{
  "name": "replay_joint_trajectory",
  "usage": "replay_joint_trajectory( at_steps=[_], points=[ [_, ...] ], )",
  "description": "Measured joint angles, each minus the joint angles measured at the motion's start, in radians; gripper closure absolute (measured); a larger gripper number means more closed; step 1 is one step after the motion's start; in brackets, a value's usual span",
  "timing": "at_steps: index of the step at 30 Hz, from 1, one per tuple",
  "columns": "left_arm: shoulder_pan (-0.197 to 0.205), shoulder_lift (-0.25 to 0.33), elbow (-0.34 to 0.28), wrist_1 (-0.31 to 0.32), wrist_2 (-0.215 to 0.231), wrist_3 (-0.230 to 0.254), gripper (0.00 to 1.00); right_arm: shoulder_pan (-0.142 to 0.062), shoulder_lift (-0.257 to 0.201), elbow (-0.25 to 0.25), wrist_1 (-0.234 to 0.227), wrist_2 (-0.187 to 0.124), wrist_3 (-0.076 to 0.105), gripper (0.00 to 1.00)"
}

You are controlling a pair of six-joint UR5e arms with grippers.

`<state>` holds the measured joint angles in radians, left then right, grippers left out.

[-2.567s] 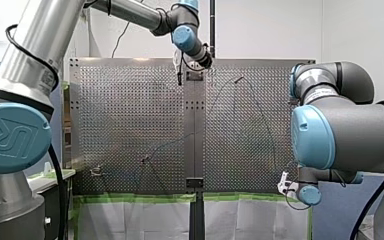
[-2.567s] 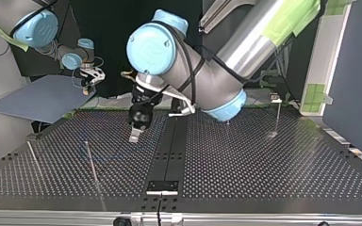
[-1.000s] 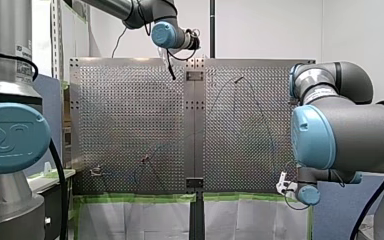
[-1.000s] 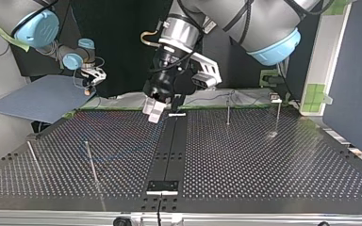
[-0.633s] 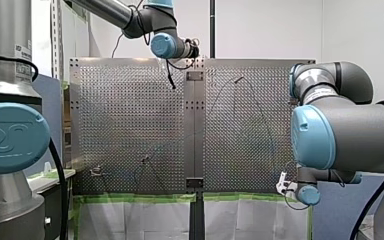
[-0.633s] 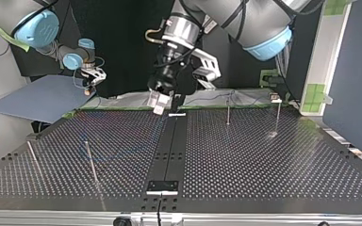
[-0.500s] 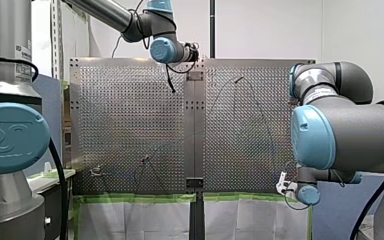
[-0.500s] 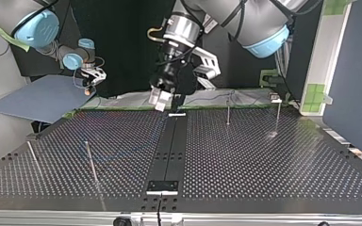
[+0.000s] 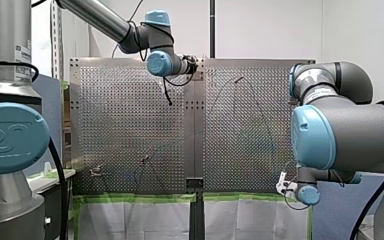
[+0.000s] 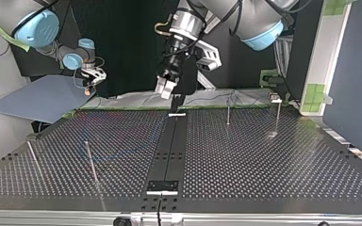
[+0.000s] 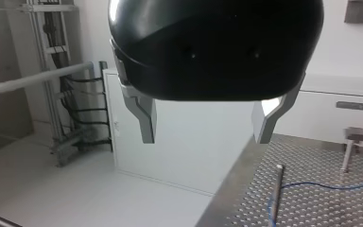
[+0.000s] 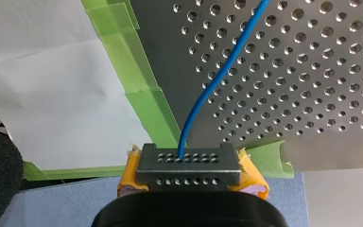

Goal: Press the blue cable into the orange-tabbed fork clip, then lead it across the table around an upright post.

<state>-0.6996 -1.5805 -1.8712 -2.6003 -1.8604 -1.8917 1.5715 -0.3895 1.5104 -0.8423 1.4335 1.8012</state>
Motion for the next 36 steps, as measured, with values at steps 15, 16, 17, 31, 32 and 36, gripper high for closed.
replay_joint_trajectory(
  at_steps=[15,16,17,31,32,36],
  points=[
    [0.0,-0.051,-0.116,0.013,-0.01,0.003,0.0,0.001,0.0,0.0,0.0,-0.004,-0.001,1.0],
    [0.001,-0.053,-0.123,0.014,-0.014,0.003,0.0,0.001,0.0,0.0,0.0,-0.004,-0.001,1.0],
    [0.002,-0.054,-0.131,0.015,-0.018,0.004,0.0,0.002,0.0,0.0,0.0,-0.004,-0.001,1.0],
    [0.008,-0.057,-0.251,0.017,-0.038,0.013,0.0,0.006,0.0,0.0,0.0,-0.004,-0.001,1.0],
    [0.008,-0.057,-0.261,0.017,-0.038,0.013,0.0,0.006,0.0,0.0,0.0,-0.004,-0.001,1.0],
    [0.009,-0.057,-0.3,0.017,-0.038,0.013,0.0,0.007,0.0,0.0,0.0,-0.004,-0.001,1.0]
  ],
)
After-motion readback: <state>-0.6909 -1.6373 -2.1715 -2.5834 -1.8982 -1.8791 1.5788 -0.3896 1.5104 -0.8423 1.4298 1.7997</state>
